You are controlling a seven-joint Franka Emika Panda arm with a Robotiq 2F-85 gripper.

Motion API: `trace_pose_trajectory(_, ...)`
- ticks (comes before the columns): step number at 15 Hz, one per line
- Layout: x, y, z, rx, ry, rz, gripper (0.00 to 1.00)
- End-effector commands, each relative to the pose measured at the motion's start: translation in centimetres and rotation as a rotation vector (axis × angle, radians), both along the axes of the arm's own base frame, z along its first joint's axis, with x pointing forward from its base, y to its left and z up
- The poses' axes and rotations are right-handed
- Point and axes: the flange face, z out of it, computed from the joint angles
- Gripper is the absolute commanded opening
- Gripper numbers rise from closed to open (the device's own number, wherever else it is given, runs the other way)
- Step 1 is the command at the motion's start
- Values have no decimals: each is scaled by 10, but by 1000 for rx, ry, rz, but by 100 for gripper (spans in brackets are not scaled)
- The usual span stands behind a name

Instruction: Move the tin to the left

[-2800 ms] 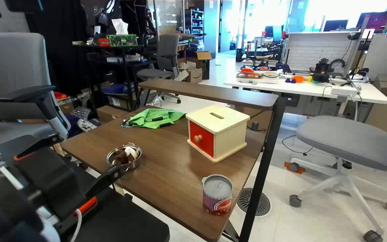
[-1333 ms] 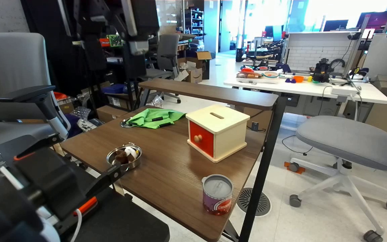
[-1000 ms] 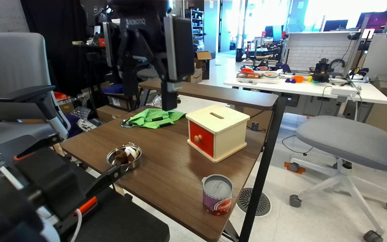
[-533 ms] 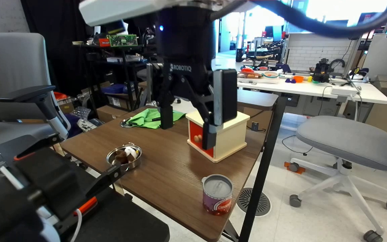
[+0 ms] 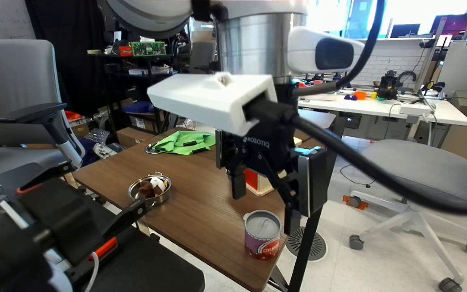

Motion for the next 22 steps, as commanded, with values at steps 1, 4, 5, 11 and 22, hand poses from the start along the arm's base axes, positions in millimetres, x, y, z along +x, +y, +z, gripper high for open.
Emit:
trace_pose_trajectory(1,11,-10,-22,9,-36,-50,100)
trace_pose_trajectory(4,21,-9,-39,22,-35,-74,100)
trace_pose_trajectory(5,24,-7,-44,26,-36,-88,100)
trace_pose_trajectory(11,42,1,-69,48,-54,-272,100)
trace_pose_trajectory(22,59,5,-90,67,-49,-406,100)
